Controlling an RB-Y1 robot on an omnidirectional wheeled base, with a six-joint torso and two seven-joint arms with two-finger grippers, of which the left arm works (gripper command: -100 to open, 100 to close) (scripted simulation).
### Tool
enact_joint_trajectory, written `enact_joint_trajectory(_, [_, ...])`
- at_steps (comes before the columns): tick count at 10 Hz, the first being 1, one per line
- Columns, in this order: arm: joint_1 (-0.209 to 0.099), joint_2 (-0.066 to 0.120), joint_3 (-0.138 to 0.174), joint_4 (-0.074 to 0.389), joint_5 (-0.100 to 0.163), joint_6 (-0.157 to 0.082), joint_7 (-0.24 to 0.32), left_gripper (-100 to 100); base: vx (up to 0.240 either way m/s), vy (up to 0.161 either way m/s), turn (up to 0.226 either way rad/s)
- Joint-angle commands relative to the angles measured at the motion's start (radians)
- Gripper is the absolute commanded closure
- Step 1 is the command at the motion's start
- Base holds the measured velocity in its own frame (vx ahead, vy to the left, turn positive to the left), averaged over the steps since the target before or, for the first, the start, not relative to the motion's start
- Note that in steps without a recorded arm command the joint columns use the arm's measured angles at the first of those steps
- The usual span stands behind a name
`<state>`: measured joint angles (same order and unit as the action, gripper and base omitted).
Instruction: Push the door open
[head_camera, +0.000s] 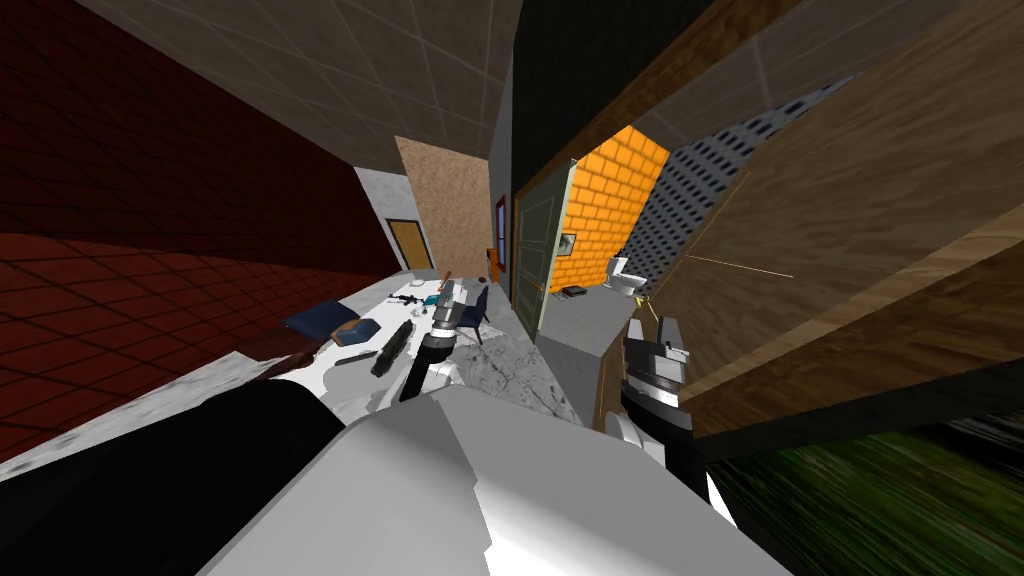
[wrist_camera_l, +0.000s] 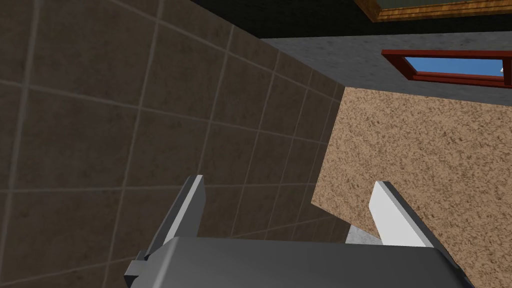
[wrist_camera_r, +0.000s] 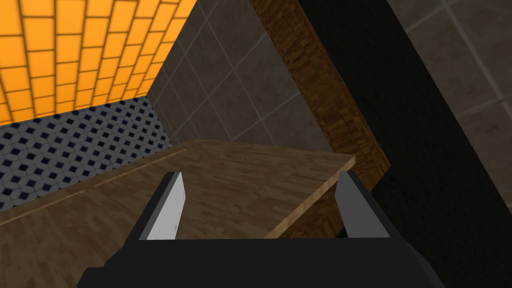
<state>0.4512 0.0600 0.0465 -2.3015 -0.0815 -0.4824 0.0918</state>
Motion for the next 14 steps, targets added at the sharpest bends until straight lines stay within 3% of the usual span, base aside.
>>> enact_joint_trajectory(1, [-0.021, 0.001, -0.008, 0.038, -0.001, -0.004, 0.001, -100, 0.101, 0.058, -0.055])
enact_joint_trajectory(3, [-0.042, 0.005, -0.014, 0.073, -0.001, -0.004, 0.003, -100, 0.082, 0.042, -0.053])
enact_joint_trajectory(4, [-0.065, 0.009, -0.022, 0.114, -0.001, -0.004, 0.006, -100, 0.106, 0.058, -0.102])
enact_joint_trajectory(14, [-0.207, 0.027, -0.067, 0.357, 0.002, -0.005, 0.025, -100, 0.093, 0.062, -0.082])
